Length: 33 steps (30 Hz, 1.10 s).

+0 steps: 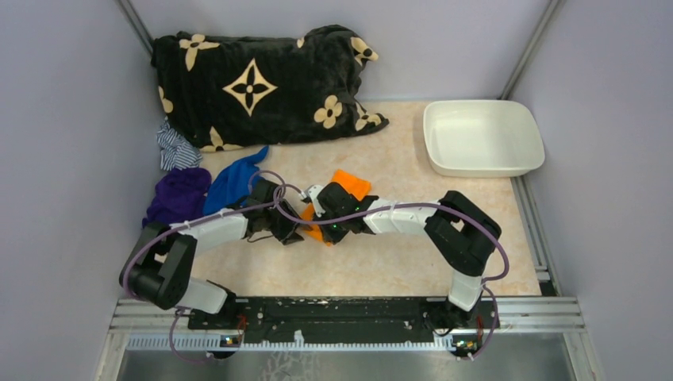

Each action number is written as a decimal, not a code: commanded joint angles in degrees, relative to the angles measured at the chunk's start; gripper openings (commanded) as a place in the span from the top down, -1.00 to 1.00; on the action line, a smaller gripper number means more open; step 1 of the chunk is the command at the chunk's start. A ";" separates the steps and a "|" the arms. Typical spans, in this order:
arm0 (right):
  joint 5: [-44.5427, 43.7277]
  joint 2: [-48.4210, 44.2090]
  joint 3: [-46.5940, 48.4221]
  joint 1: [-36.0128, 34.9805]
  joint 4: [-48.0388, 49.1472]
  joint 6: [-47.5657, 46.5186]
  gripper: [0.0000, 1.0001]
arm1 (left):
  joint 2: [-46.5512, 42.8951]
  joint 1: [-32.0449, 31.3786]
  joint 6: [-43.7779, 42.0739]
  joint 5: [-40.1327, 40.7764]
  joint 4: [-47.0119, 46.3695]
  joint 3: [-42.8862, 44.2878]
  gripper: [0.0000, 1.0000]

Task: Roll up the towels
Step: Roll the towel at the center of the board.

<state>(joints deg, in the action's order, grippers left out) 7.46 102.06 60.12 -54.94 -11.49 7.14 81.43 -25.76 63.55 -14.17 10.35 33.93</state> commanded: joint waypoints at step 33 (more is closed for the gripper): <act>28.72 -1.21 -4.05 10.05 12.73 11.60 1.00 | -1.00 2.11 -9.34 15.23 2.66 5.14 -0.04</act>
<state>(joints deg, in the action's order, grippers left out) 25.85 100.57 55.75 -47.07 -3.16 14.66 84.40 -24.25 59.33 -2.22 12.14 39.86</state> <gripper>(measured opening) 0.022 0.457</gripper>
